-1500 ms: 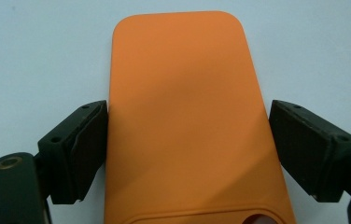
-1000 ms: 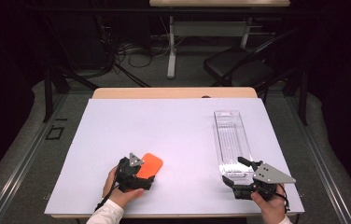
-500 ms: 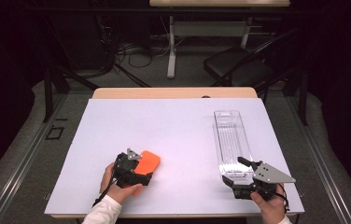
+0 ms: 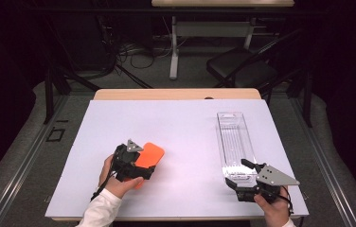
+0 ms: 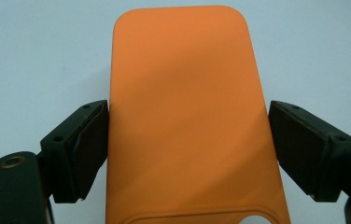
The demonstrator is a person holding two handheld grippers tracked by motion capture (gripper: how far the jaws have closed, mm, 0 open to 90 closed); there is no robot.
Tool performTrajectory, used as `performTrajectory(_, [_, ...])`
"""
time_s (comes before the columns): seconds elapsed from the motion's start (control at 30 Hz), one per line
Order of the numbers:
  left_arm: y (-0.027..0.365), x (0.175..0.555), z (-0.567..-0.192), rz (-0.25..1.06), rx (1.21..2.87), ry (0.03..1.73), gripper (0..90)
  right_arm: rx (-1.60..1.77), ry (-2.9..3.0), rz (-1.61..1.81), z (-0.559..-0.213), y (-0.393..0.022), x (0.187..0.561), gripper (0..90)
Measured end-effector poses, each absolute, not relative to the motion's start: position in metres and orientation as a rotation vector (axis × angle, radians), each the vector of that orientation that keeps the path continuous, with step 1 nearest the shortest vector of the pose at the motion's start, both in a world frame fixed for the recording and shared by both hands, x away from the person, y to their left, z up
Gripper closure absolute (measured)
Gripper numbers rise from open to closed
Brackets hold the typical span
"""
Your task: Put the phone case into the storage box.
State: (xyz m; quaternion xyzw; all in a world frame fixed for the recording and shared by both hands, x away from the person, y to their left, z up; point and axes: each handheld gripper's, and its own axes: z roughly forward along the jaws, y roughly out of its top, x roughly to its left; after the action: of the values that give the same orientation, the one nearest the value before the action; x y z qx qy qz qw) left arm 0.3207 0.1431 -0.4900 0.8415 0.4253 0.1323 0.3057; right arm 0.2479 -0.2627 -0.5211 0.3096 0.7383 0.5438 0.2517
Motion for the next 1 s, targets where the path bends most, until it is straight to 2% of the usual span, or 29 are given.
performTrajectory(0.53, [0.112,0.335,-0.455,0.29,2.275,0.998,15.4,0.836,2.008,1.474,-0.521,-0.263,0.248,14.5])
performTrajectory(1.0, [0.077,0.337,-0.44,0.256,2.331,0.858,15.5,0.847,2.007,1.46,-0.521,-0.263,0.248,14.5])
